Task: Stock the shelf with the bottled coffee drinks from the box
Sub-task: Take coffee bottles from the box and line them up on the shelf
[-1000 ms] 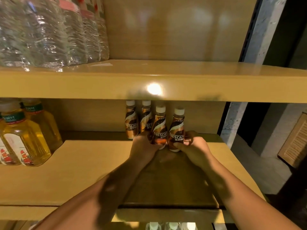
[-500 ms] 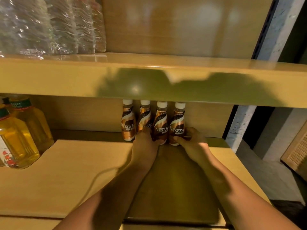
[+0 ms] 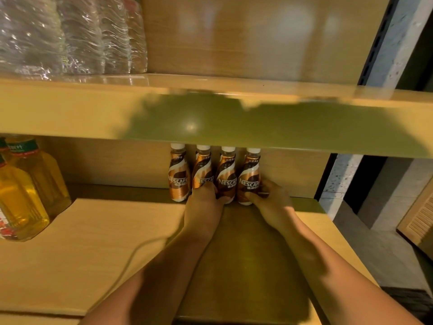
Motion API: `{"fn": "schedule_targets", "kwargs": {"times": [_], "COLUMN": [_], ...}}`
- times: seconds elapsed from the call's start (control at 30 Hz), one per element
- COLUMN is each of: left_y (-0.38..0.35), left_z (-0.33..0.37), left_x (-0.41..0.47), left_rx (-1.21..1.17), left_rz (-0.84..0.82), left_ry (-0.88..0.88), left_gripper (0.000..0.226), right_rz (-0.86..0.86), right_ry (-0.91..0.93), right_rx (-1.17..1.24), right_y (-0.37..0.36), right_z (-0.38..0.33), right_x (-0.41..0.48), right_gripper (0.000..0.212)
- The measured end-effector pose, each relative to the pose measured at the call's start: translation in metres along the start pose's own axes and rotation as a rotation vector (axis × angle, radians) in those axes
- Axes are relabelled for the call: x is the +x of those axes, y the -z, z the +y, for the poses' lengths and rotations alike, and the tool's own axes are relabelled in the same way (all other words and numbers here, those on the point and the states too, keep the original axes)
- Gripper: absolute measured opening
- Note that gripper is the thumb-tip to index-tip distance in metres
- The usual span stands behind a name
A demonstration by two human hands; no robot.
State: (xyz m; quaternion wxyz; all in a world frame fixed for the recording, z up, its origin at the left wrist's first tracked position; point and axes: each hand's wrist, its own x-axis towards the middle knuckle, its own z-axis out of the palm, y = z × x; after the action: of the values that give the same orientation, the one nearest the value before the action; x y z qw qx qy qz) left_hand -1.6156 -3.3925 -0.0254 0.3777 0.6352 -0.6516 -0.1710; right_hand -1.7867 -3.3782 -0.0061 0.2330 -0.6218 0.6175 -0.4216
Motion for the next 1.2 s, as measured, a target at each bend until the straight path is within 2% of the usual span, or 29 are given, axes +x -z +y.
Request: {"fn": "schedule_targets", "kwargs": {"times": [0.1, 0.17, 0.23, 0.33, 0.4, 0.6, 0.73, 0.97, 1.1, 1.2], "left_y": [0.003, 0.008, 0.018, 0.049, 0.075, 0.151, 0.215, 0.352, 0.451, 0.525], "left_z": [0.001, 0.003, 0.005, 0.016, 0.021, -0.024, -0.057, -0.159, -0.243, -0.308], "left_x": [0.001, -0.003, -0.010, -0.027, -0.045, -0.125, -0.176, -0.267, -0.321, -0.359], "left_rx": [-0.013, -0.027, -0.002, 0.271, 0.353, 0.515, 0.582, 0.681, 0.697, 0.787], "left_rz": [-0.011, -0.036, -0.073, -0.286, -0.326, -0.262, -0.302, -0.278, -0.226, -0.180], "left_ry": [0.013, 0.034, 0.035, 0.050, 0.064, -0.261, -0.359, -0.411, -0.346, -0.233], "left_gripper": [0.026, 0.026, 0.026, 0.040, 0.048, 0.079, 0.087, 0.090, 0.089, 0.089], "right_rz": [-0.025, -0.056, -0.083, -0.109, -0.092, -0.126, -0.138, -0.149, -0.225, -0.295], "right_ry": [-0.020, -0.095, -0.177, -0.188, -0.123, 0.018, 0.079, 0.228, 0.359, 0.476], "right_rx": [-0.011, -0.025, -0.145, -0.500, -0.570, -0.821, -0.910, -0.988, -0.942, -0.879], "right_y": [0.001, 0.004, 0.010, 0.017, 0.021, 0.019, -0.004, -0.104, -0.211, -0.302], "right_z": [-0.004, -0.008, -0.015, -0.028, -0.040, -0.083, -0.125, -0.223, -0.289, -0.343], "right_x": [-0.007, -0.017, -0.032, -0.062, -0.088, -0.173, -0.231, -0.337, -0.383, -0.413], "right_gripper": [0.057, 0.049, 0.041, 0.059, 0.069, 0.078, 0.081, 0.080, 0.080, 0.079]}}
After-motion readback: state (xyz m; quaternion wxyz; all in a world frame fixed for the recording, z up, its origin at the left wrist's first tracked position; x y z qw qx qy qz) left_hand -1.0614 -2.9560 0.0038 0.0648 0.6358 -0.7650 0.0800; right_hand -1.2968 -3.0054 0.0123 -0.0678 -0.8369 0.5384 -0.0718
